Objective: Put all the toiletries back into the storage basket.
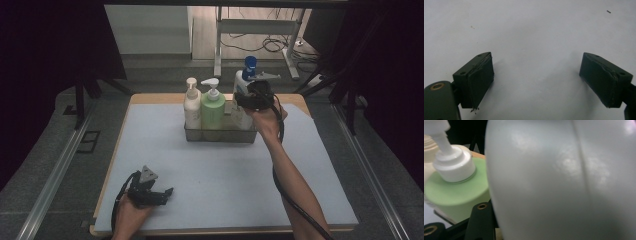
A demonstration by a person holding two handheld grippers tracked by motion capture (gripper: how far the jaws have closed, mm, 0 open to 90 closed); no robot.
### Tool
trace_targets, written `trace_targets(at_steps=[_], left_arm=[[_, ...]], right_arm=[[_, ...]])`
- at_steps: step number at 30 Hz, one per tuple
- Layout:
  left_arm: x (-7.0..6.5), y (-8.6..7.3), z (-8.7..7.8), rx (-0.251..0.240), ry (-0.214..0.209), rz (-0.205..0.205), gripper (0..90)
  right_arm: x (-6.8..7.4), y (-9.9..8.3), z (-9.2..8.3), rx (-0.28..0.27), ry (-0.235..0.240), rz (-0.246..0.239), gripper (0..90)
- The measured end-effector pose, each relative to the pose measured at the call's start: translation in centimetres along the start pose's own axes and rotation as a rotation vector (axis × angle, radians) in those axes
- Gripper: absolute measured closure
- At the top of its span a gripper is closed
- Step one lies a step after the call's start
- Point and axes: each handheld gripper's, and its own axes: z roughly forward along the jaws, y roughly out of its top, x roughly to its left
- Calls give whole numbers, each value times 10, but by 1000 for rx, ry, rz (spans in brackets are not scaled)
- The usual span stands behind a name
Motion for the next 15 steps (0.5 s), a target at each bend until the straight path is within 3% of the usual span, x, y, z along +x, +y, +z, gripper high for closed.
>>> trace_targets(at_steps=[15], left_arm=[[0,0,0,-3,-1,-1,122]], right_arm=[[-2,-20,17,40,2,10,409]])
